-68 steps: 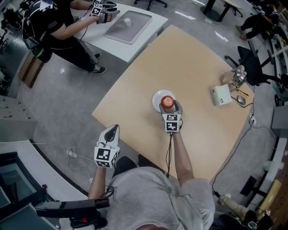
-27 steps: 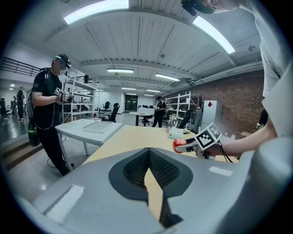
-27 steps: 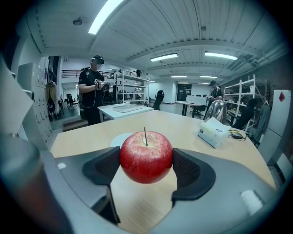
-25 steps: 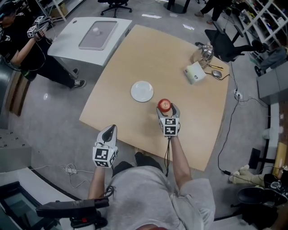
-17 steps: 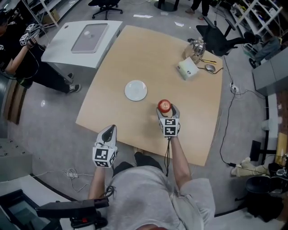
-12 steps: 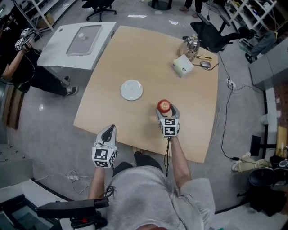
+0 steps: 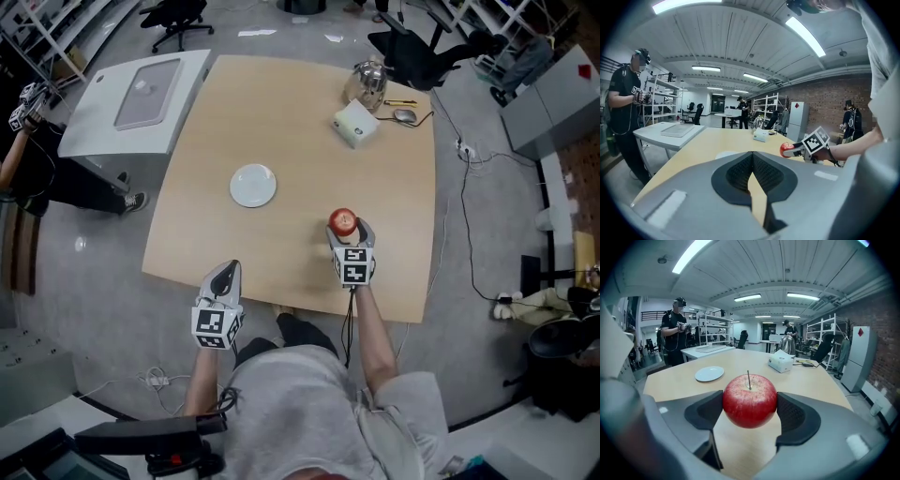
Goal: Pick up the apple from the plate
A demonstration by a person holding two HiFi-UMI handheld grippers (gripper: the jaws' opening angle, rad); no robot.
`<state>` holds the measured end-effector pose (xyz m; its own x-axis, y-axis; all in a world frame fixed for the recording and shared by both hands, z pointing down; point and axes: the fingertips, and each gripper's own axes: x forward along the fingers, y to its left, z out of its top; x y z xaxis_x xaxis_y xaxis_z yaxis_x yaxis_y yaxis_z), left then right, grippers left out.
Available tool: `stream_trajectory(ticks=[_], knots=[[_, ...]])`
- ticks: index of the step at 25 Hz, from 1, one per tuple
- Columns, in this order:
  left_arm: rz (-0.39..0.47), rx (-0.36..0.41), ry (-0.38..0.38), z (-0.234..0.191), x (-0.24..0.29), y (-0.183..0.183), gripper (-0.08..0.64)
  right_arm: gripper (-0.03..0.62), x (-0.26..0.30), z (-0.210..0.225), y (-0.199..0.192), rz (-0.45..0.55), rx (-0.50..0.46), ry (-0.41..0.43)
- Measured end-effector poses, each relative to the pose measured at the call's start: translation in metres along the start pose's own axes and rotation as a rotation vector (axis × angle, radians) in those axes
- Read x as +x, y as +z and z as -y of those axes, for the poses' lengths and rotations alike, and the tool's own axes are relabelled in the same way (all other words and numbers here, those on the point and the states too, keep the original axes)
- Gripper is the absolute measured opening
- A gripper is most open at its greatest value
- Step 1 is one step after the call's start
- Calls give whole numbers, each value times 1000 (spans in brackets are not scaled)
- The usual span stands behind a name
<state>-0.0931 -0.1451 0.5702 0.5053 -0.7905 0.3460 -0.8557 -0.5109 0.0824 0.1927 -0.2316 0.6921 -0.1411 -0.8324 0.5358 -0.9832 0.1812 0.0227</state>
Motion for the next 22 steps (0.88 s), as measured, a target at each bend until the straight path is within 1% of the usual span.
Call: stream_trajectory(ticks=[12, 22], knots=[[-26, 23, -91, 33, 11, -9, 20, 365, -31, 35, -36, -31, 62, -83], [-53, 38, -127, 40, 14, -20, 20, 365, -39, 47, -72, -72, 101, -125]])
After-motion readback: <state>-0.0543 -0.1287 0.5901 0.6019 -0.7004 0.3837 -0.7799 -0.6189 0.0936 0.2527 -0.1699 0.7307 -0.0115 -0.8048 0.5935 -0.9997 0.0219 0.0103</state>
